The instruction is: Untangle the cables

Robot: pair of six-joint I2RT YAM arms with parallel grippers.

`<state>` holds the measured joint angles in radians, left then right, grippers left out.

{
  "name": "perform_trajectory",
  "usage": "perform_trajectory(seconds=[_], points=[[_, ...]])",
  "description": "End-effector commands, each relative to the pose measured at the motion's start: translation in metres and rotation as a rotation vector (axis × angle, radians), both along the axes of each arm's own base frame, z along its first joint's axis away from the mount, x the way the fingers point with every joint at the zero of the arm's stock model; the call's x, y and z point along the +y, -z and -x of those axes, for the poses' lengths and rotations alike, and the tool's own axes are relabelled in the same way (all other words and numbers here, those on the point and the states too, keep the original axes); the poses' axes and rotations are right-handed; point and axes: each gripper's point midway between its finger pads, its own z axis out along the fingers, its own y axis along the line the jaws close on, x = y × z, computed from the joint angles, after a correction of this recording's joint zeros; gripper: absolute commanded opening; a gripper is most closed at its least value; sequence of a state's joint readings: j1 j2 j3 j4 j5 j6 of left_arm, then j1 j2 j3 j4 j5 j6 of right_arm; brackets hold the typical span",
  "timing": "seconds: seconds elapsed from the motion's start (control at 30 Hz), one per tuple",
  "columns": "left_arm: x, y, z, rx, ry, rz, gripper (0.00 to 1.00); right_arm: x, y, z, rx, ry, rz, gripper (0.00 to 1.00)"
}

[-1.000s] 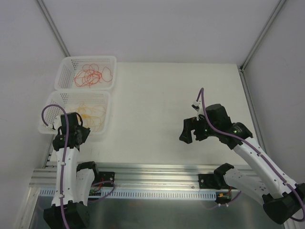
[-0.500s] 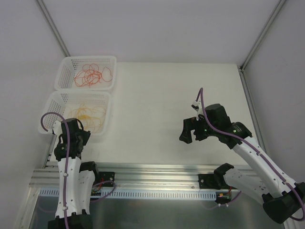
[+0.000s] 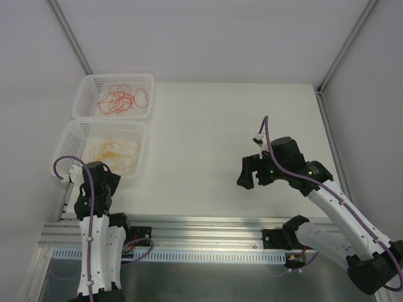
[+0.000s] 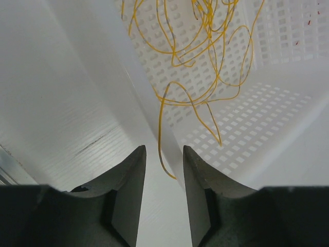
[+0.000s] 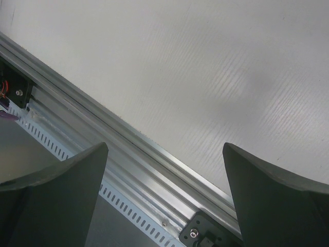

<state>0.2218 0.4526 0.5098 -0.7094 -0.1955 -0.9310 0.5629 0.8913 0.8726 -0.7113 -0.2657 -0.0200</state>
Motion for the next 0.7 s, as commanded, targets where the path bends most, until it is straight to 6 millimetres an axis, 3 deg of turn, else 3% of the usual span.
perform_trajectory(seconds=[0.0,0.2,0.43,0.47,0.57,0.67], points=[[0.0025,0.015,0.0087,0.03,-0.043,0.006,0.35,-0.0008,-0.0039,-0.0023,-0.029,-0.013,0.01,1.0],[0.0067,0.0185,0.0119,-0.037,-0.109,0.013,0.24,-0.0018,-0.0033,-0.0024,-0.029,-0.012,0.017,1.0],[0.0116,0.0127,0.0127,-0.107,-0.138,-0.01,0.24,-0.0011,-0.0033,-0.0033,-0.028,-0.011,0.016,1.0],[0.0108,0.0134,0.0128,-0.104,-0.134,-0.006,0.17,-0.0012,-0.0026,-0.0036,-0.027,-0.009,0.017,1.0],[0.0071,0.0133,0.0111,-0.083,-0.101,-0.003,0.07,-0.0008,-0.0026,-0.0038,-0.026,-0.011,0.018,1.0],[0.0062,0.0129,0.0092,-0.034,-0.072,-0.01,0.04,-0.0006,-0.0012,-0.0041,-0.023,-0.011,0.019,0.99]])
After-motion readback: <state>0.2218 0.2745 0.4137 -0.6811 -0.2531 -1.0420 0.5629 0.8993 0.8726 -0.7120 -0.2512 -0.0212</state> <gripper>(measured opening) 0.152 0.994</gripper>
